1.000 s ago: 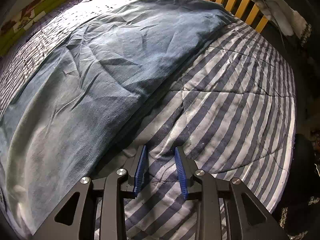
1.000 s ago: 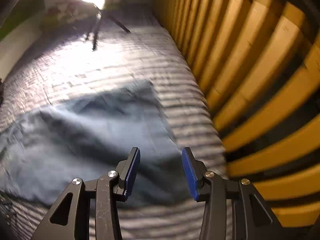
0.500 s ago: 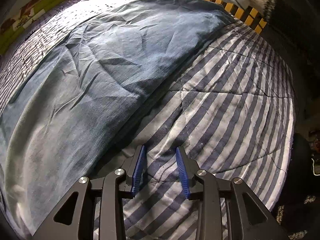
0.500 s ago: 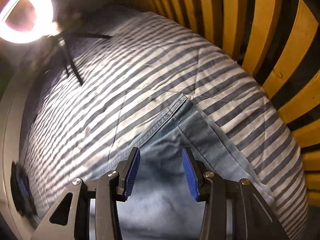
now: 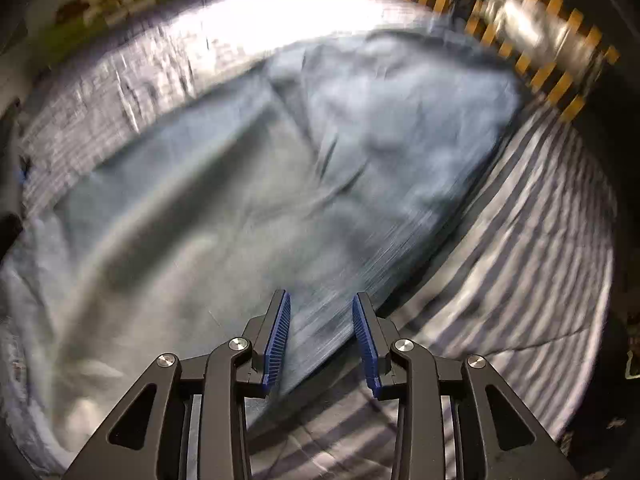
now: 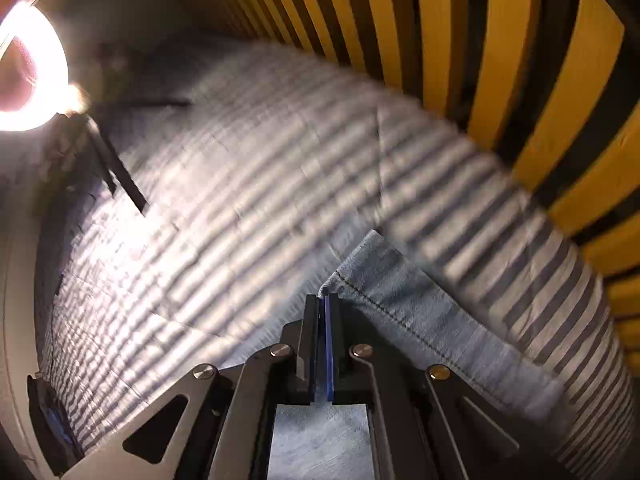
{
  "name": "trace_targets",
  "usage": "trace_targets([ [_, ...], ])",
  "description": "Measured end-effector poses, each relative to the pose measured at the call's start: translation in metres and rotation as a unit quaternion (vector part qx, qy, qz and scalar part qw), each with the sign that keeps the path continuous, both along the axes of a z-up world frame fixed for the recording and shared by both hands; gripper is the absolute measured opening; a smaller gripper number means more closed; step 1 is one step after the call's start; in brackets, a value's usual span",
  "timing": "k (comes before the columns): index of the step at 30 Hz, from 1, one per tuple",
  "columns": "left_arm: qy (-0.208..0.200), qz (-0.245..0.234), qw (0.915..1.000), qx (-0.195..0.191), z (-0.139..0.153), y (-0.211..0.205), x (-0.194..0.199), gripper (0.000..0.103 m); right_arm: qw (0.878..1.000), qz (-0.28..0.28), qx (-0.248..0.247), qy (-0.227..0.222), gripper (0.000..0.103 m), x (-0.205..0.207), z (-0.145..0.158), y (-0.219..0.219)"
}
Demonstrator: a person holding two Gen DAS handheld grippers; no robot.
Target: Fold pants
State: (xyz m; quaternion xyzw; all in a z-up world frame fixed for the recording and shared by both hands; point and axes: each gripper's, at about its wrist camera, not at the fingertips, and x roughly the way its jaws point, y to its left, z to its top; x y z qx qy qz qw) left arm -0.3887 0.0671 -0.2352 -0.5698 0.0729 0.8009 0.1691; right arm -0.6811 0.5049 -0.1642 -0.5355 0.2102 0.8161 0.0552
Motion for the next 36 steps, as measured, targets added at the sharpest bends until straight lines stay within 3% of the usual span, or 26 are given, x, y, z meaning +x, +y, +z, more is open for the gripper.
trace_targets([
  [2,0.017,-0.004,0.9998,0.008,0.000,0.002,0.000,0.038,0.999,-0.010,0.007,0.031,0.001,-0.007,0.010,0.003],
  [4,0.014,-0.003,0.9998,0.010,0.000,0.003,-0.002,0.039,0.999,-0.020,0.018,0.025,0.001,-0.020,0.004,0.005],
  [6,0.014,-0.003,0.9998,0.012,-0.001,0.004,-0.004,0.039,0.999,0.003,0.039,0.023,0.004,-0.032,-0.007,0.000],
  [8,0.014,-0.006,0.9998,0.008,0.000,0.006,-0.005,0.039,0.999,0.041,0.024,0.016,0.004,-0.038,-0.010,-0.001],
  [11,0.017,-0.007,0.9998,0.008,0.000,0.003,-0.002,0.040,0.995,0.074,0.027,0.059,0.007,-0.020,0.016,0.009],
  [16,0.025,-0.003,0.9995,0.019,-0.004,-0.004,0.004,0.042,0.983,0.128,0.104,0.080,0.009,0.049,0.050,0.035],
  [20,0.031,0.000,0.9993,0.021,-0.005,-0.002,0.005,0.047,0.980,0.158,0.098,0.072,0.010,0.113,0.031,0.060],
  [24,0.031,-0.001,0.9994,0.017,-0.005,0.000,0.004,0.049,0.976,0.183,0.101,0.054,0.013,0.139,-0.005,0.060],
  [25,0.029,0.001,0.9994,0.018,-0.006,0.000,0.003,0.049,0.974,0.188,0.116,0.042,0.013,0.139,-0.012,0.057],
  [26,0.027,0.002,0.9994,0.019,-0.006,-0.001,0.003,0.049,0.970,0.182,0.161,0.022,0.013,0.140,-0.021,0.057],
  [28,0.025,0.005,0.9995,0.017,-0.005,0.000,0.003,0.049,0.962,0.125,0.242,-0.004,0.014,0.137,-0.030,0.068],
  [31,0.026,0.004,0.9997,0.003,-0.005,0.004,0.003,0.049,0.986,0.070,0.152,0.007,0.031,0.148,-0.026,0.100],
  [33,0.025,0.004,0.9997,-0.001,-0.005,0.005,0.002,0.050,0.991,0.062,0.118,0.011,0.052,0.161,-0.029,0.110],
  [36,0.023,0.006,0.9997,0.001,-0.005,0.005,0.001,0.050,0.994,0.064,0.090,0.000,0.053,0.169,-0.044,0.116],
])
